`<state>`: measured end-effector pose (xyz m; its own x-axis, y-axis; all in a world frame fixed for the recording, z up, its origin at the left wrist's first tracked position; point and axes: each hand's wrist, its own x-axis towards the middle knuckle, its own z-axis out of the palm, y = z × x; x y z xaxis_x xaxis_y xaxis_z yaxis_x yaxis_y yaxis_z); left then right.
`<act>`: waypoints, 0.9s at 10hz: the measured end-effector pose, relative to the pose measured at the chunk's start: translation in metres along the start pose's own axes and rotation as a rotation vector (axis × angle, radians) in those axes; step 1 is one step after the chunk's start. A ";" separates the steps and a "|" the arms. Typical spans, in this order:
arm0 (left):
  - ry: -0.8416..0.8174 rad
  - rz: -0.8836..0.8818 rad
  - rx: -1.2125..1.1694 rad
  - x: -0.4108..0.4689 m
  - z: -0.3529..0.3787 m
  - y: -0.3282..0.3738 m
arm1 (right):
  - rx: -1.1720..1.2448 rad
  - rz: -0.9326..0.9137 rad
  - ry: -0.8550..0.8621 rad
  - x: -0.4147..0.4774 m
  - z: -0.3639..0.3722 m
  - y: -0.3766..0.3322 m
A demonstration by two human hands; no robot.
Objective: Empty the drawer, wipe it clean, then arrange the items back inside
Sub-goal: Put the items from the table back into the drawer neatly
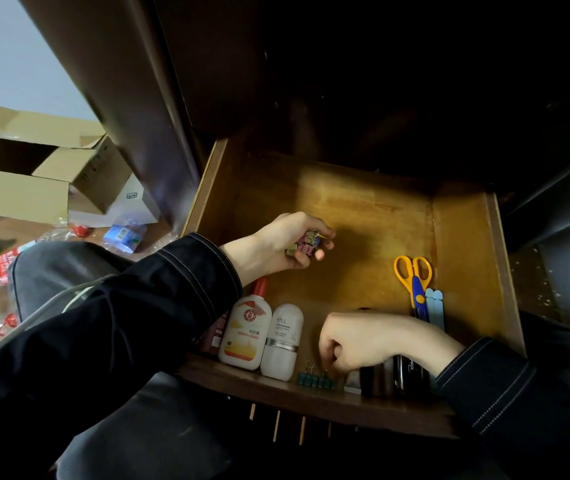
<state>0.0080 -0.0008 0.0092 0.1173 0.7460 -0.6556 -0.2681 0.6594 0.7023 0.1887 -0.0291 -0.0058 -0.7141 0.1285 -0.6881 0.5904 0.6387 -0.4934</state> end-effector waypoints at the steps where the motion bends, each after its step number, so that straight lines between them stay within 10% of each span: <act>1: -0.004 -0.002 0.000 -0.001 0.000 0.000 | 0.010 -0.005 0.002 0.000 0.000 -0.002; 9: -0.007 -0.004 -0.006 -0.003 -0.001 0.001 | -0.023 0.016 0.003 -0.007 -0.004 -0.007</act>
<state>0.0067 -0.0020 0.0120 0.1247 0.7437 -0.6568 -0.2730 0.6621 0.6979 0.1880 -0.0314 0.0045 -0.7062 0.1412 -0.6937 0.5927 0.6539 -0.4702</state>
